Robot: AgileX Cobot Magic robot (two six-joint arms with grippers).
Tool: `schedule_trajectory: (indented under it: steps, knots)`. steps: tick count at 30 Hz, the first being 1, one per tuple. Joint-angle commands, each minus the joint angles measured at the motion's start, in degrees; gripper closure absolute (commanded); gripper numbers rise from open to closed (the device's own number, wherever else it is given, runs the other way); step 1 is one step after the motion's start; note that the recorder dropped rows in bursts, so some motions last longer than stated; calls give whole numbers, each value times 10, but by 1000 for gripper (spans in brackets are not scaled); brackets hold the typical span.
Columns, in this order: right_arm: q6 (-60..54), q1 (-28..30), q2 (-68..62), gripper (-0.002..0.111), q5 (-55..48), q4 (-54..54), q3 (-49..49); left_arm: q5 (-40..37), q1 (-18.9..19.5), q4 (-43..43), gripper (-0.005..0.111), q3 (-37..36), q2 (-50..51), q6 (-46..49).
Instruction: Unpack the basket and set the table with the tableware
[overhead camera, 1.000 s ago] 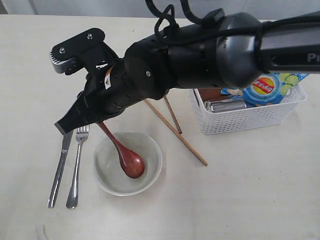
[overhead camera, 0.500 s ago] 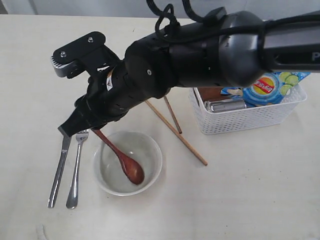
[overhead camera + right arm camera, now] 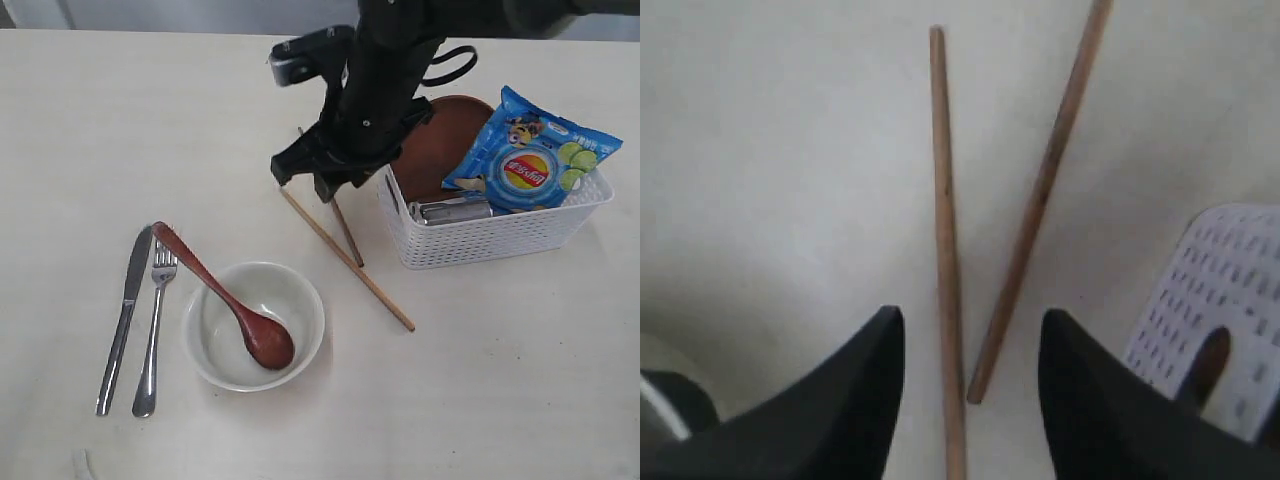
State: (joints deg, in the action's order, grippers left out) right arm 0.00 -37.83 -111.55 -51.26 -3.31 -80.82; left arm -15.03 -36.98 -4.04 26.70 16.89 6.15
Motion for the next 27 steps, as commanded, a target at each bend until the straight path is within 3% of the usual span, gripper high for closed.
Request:
schedule_trajectory:
  steps: [1, 2, 16, 27]
  knots:
    - [-24, 3, -64, 57, -14, 4, -40, 1, 2, -2, 107, -3, -2, 0]
    - [-24, 3, -83, 51, -11, 4, -52, 1, 2, -2, 107, -3, -2, 0]
    - [-43, 3, -170, 51, -11, 33, -96, 1, 2, -2, 107, -3, -2, 0]
    - [-16, 15, -137, 51, -38, 67, -97, 1, 2, -2, 107, -3, -2, 0]
